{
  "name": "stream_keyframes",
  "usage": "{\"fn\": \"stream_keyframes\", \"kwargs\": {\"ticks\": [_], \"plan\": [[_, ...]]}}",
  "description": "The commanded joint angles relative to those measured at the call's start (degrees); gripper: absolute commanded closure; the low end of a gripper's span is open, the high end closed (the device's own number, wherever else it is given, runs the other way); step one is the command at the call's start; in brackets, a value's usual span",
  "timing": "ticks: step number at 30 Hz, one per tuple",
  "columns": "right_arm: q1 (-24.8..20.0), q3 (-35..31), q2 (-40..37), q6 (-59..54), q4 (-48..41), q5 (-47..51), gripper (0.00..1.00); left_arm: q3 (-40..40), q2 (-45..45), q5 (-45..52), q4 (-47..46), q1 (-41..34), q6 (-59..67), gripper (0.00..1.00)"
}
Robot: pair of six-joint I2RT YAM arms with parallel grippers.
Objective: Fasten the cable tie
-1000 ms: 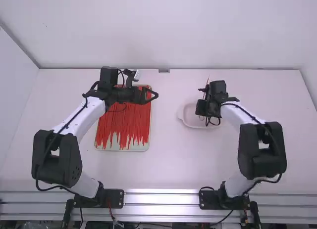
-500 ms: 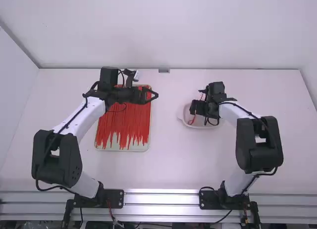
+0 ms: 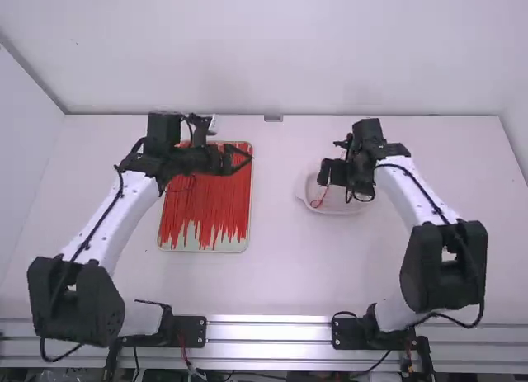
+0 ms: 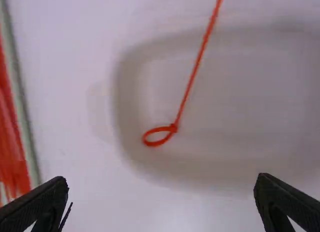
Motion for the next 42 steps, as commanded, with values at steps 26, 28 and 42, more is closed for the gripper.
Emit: {"fn": "stream_keyframes", "kwargs": {"ticks": [26,28,42], "plan": [[-8.08,-16.15,-22.33,-13.5,15.91,12.95,0.31,-16.61,-21.2,-19.56,17.44,5.15,11.68,0.32],[-8.08,-18.32,-24.51,-13.5,18.08,12.95,0.35,-18.9,-23.49,-21.85,19.73,5.15,11.68,0.36],[-8.08,-35.89,-42.08,-13.5,35.65,12.95,0.65,-36.86,-41.45,-39.81,20.4,5.15,11.68,0.68]]}}
